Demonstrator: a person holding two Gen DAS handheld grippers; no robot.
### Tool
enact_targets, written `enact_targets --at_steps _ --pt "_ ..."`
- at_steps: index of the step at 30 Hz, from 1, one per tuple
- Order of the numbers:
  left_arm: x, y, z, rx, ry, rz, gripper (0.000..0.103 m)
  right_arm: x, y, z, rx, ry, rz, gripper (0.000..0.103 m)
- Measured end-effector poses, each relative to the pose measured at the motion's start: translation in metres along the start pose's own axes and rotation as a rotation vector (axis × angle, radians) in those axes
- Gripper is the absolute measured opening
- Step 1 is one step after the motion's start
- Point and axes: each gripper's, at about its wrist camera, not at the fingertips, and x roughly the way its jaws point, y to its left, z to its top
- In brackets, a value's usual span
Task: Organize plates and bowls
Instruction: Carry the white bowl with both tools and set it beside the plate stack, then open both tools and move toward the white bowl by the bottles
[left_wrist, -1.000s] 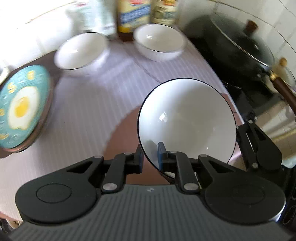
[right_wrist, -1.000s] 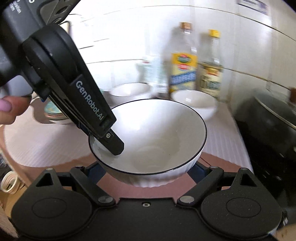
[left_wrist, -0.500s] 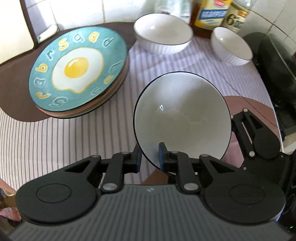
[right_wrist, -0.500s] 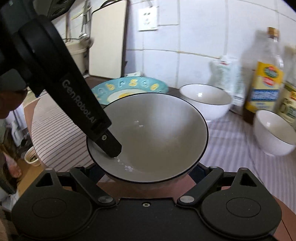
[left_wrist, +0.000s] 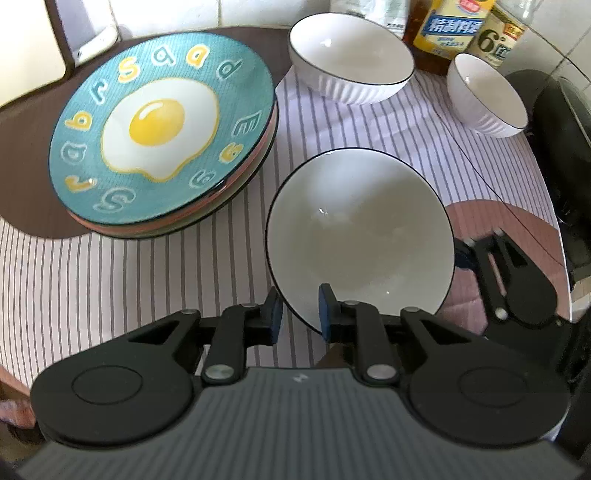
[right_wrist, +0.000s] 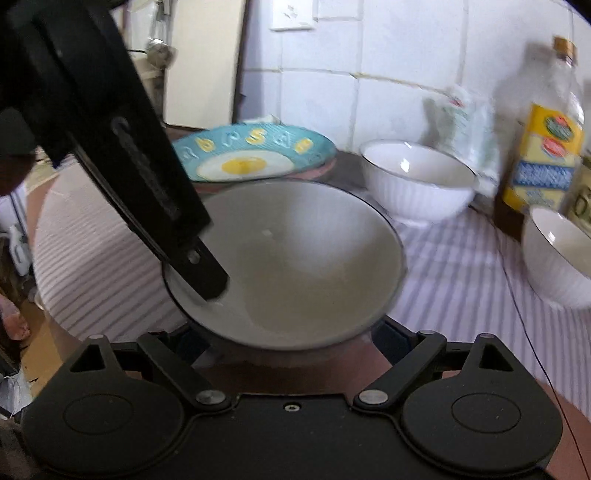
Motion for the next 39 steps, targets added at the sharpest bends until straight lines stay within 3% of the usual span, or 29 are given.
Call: enact_targets --at_steps 3,6,11,22,25,32,39 --pt "-0.005 -0.001 0.001 0.003 0.013 -0.009 0.03 -0.014 -0.005 -0.006 0.045 0.047 0.015 0.095" --pt "-0.017 -0.002 0.0 0.012 0.029 -0.037 0.039 -0.041 -0.007 -0.013 0.08 0.036 0.028 0.095" --pt "-0.041 -0.014 -0.002 0.084 0.005 0.017 0.039 -0.079 -0.018 -0.015 0.153 0.042 0.026 0.095" --pt "-0.09 -0.035 -0.003 0.129 -0.062 -0.027 0.046 -0.138 -0.05 0.003 0.359 -0.054 -0.034 0.093" --pt "-0.102 -0.035 0.0 0.135 -0.074 -0.039 0.046 -0.149 -0.058 0.014 0.429 -0.068 -0.022 0.088" --pt "-0.125 -0.022 0.02 0.16 -0.156 -0.061 0.046 -0.158 -0.066 0.045 0.527 -0.091 -0.006 0.084" --pt "-0.13 0.004 0.058 0.157 -0.21 -0.116 0.046 -0.143 -0.072 0.082 0.601 -0.077 -0.051 0.084"
